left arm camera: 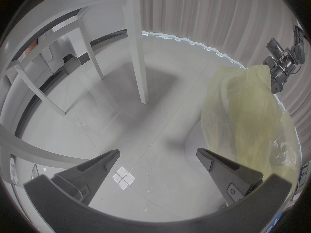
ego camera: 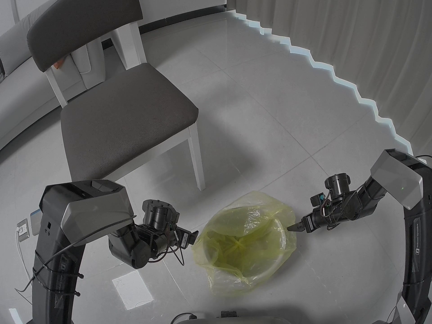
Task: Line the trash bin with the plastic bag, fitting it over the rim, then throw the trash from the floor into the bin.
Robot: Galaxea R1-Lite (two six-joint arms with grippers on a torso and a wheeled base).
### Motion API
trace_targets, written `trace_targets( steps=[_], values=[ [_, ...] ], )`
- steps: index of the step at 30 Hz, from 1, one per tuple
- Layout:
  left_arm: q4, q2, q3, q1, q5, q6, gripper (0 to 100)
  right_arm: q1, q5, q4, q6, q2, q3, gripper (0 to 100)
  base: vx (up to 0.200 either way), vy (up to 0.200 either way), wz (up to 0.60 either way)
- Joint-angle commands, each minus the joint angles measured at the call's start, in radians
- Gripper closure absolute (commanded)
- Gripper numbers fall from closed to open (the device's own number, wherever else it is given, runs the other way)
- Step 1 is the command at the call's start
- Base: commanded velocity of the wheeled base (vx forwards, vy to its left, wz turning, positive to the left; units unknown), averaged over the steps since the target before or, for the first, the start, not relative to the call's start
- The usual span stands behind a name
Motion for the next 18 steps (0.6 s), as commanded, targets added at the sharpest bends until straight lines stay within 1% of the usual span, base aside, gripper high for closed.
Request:
trace_targets(
  steps=[1, 4, 11, 15, 18],
  values=[
    [-0.008, 0.000, 0.003, 0.001, -0.002, -0.005, 0, -0.001, 0.000, 0.002, -0.002, 0.007, 0.001, 0, 0.000, 0.000, 0.00],
    [-0.010, -0.017, 0.016, 0.001, -0.013, -0.011, 0, -0.012, 0.000, 0.013, -0.004, -0.004, 0.017, 0, 0.000, 0.000, 0.00],
    [-0.014, -0.088, 0.052, -0.007, -0.034, -0.072, 0, -0.092, 0.002, 0.016, -0.030, -0.139, 0.118, 0, 0.000, 0.000, 0.00],
    [-0.033, -0.097, 0.078, -0.009, -0.036, -0.072, 0, -0.157, 0.000, 0.017, -0.082, -0.143, 0.118, 0, 0.000, 0.000, 0.00],
    [-0.071, -0.091, 0.095, -0.010, -0.036, -0.074, 0, -0.188, 0.000, 0.017, -0.087, -0.139, 0.107, 0, 0.000, 0.000, 0.00]
  ],
)
